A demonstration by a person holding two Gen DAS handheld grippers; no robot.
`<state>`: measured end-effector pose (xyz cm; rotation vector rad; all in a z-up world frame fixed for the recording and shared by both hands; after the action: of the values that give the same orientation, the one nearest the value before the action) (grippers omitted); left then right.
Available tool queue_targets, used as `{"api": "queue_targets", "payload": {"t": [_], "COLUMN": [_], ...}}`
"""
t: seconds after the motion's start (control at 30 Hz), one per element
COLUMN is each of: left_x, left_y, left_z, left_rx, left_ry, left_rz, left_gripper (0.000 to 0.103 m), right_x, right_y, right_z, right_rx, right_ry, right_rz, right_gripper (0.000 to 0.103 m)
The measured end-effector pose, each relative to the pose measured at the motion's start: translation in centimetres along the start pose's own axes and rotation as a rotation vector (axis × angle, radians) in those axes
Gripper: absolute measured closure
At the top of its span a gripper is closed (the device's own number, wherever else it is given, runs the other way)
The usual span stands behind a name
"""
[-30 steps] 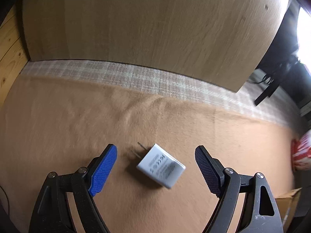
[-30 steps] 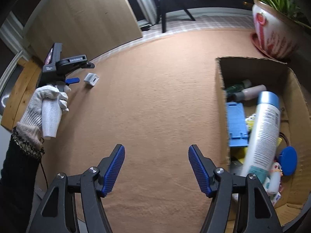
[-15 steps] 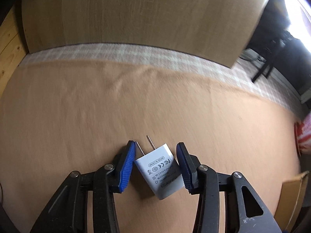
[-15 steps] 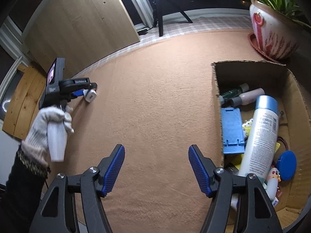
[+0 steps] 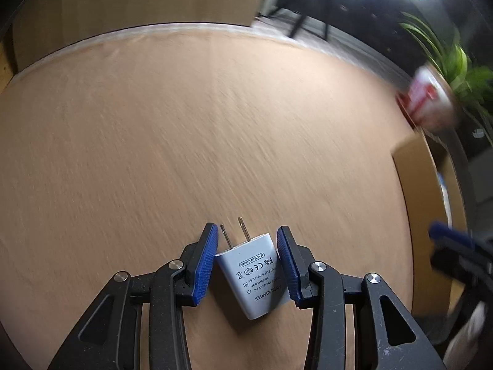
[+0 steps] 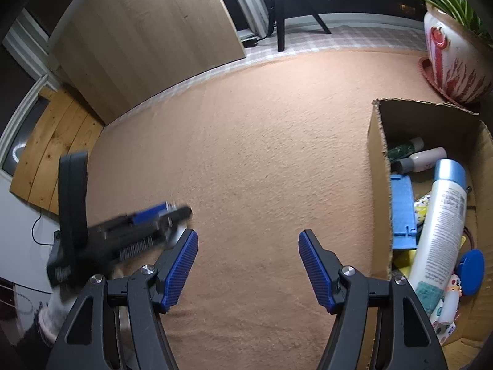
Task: Organize objects
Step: 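Grasp the white charger plug with the left tool while the right tool closes on it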
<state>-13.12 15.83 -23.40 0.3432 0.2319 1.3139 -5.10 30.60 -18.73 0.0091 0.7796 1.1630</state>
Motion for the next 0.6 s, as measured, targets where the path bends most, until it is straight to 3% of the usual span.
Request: {"api": "queue_targets", "payload": {"t": [0.2,0.33,0.6], "left_x": [1.2,0.1,-1.2], "left_y": [-2.2,-2.3,-4.5], "left_z": [1.3,2.2,4.1], "left_rx": [-0.004,0.011,0.009], "left_ry": [-0.04,-0.032,-0.072], "left_rz": [-0.03,-0.014,-0.024], "left_gripper": [0.06,0.036,0.037], "right_x": [-0.6,-1.2,-2.8], "right_y": [-0.5,-0.8,-2.3], "right_z": [-1.2,-2.0,-5.2], "right_rx": [-0.031,-0.051,-0.143], "right_ry": [0.031,0.053,0.123], "right_rz": [-0.003,-0.004,0.002], "right_gripper": [0.039,0.039,0.039]}}
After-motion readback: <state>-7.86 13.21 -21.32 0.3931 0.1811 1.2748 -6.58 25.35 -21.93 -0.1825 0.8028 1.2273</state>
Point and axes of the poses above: each gripper's, at about its wrist camera, not at the fingertips, and z roughly against the way its jaws point, x to its right, y to its top, the point moved 10 cm from there along -z, roughly the way its jaws point, and after that the axes turned 14 degrees about y, right-handed, at the moved point
